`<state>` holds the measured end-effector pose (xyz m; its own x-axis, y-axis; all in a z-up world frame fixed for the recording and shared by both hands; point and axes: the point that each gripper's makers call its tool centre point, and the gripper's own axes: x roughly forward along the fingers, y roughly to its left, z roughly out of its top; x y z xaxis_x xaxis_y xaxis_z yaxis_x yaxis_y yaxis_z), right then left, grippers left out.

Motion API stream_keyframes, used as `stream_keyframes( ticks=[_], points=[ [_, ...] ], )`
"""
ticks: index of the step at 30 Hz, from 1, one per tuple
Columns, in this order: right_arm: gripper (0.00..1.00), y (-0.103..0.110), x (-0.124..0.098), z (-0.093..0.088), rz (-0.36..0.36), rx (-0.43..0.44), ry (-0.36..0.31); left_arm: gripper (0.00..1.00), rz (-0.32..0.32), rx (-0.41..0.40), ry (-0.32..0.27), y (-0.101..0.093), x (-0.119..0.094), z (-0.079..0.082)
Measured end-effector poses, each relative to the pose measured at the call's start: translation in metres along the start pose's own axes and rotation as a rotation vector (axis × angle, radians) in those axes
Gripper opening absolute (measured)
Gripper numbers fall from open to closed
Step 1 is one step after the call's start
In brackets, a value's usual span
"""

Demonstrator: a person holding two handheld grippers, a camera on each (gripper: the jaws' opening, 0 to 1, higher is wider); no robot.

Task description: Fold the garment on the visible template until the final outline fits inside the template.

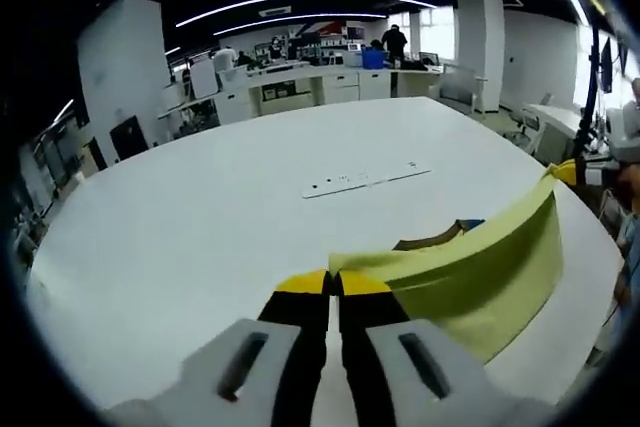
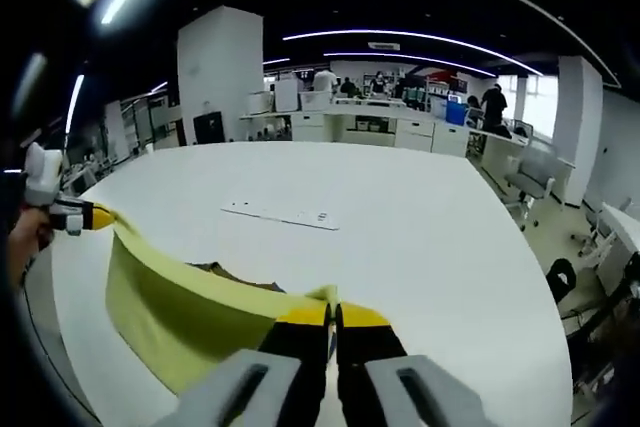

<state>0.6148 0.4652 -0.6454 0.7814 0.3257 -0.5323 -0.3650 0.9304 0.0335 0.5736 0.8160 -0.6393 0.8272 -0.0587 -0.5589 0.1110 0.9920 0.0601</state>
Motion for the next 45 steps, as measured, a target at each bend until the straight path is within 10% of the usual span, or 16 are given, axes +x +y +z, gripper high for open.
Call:
stream_keyframes(
  ticks=[22,40,45],
  points=[
    [0.0,-0.016,0.071,-0.056,-0.055,0.222,0.107,0.0,0.02,-0.272,0.107,0.007,0.072,-0.057],
    [0.0,-0.017,0.091,-0.085,-0.032,0.244,0.183,0.0,0.017,-0.324,0.108,0.009,0.099,-0.081],
    [0.0,-0.015,0.091,-0.083,-0.012,0.184,0.181,0.02,-0.023,-0.223,0.084,0.008,0.101,-0.075]
  ],
)
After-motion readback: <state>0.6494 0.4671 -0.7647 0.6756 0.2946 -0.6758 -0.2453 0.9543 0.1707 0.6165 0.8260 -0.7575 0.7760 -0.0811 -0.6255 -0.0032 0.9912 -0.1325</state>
